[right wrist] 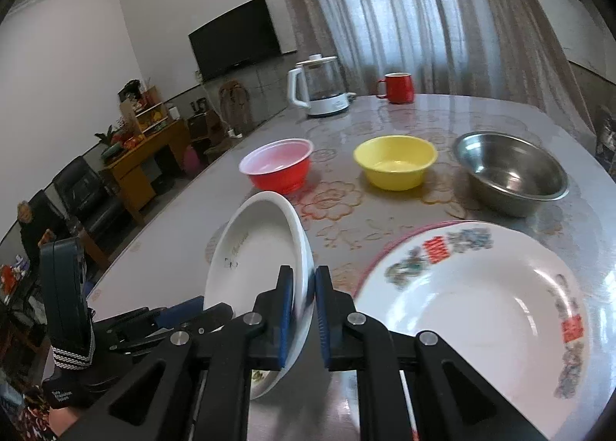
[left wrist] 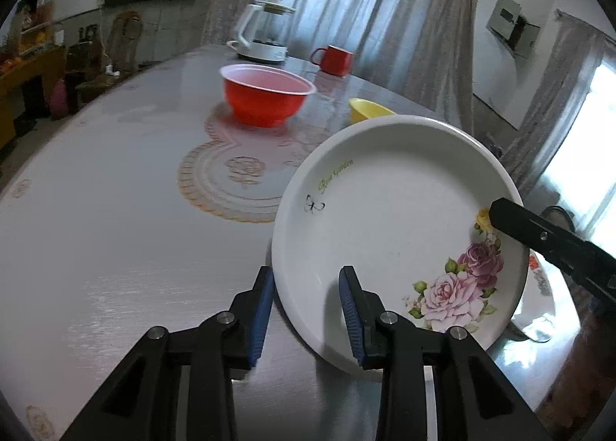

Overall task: Organize plates and bowls
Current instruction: 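Carry the rose-pattern plate with both grippers over the stacked plates, then lower the rose-pattern plate onto the red-character plate and open both grippers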

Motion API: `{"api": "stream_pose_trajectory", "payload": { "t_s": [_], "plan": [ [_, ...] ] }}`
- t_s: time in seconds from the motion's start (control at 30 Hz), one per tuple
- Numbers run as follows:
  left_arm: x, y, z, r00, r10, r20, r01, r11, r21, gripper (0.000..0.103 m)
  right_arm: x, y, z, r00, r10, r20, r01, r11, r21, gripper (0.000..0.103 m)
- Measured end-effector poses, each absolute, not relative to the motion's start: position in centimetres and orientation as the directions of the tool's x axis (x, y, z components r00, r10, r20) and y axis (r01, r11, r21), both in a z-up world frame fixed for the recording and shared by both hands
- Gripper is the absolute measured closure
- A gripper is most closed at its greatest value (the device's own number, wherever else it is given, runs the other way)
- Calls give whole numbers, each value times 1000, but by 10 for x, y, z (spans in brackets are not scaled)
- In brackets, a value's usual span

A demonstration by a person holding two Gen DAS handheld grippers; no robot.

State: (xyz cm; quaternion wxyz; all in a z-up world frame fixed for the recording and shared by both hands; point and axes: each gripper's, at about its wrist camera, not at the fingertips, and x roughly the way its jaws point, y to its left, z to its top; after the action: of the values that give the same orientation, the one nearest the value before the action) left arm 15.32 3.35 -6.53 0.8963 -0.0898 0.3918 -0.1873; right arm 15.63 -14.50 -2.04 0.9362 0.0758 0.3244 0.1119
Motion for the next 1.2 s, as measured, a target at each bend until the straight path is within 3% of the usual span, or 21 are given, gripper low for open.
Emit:
{"api": "stream_pose_trajectory", "payload": {
  "t_s": [0.33,0.37,0.4,0.43,0.53,0.57,0.63,0.77,0.83,0.87,0.9,1.03,1.2],
  "plan": [
    [156,-6,-45,629,-438,-642,336,898,-284,68,142,-187,-11,787,238,-570,-101,960,262,91],
    [156,-9,-43,622,-471,-626,363,881,-302,88,140,-192,-9,789,239,-566,-97,958,268,91],
    [154,-18,-38,580,-555,-596,427,830,-358,97,140,-193,-8,788,248,-564,-102,955,278,90],
    [149,-25,-33,574,-564,-593,449,823,-349,97,141,-196,-9,773,288,-565,-122,942,313,89],
    [130,-69,-14,634,-512,-580,538,830,-146,97,145,-198,-19,739,341,-581,-114,914,390,90],
    [124,-80,-12,641,-514,-570,562,820,-108,102,146,-197,-21,740,324,-589,-108,922,372,91],
    [122,-87,-13,666,-481,-570,551,832,-57,102,149,-200,-27,732,341,-590,-105,912,396,91],
    [137,-53,-25,615,-506,-605,469,851,-235,94,156,-204,-36,708,374,-600,-94,891,444,91],
    [148,-21,-32,633,-473,-613,364,880,-303,68,156,-202,-36,705,373,-603,-102,895,435,91],
    [153,-9,-37,637,-461,-618,324,887,-328,35,157,-202,-36,704,373,-605,-102,896,433,92],
    [160,10,-43,640,-444,-626,264,893,-364,18,158,-201,-36,702,373,-607,-101,895,434,92],
    [174,47,-63,597,-449,-665,160,879,-450,17,162,-202,-36,696,379,-610,-99,892,441,92],
    [177,45,-66,548,-495,-674,223,863,-453,22,164,-202,-36,697,377,-611,-98,893,439,92]
  ]
}}
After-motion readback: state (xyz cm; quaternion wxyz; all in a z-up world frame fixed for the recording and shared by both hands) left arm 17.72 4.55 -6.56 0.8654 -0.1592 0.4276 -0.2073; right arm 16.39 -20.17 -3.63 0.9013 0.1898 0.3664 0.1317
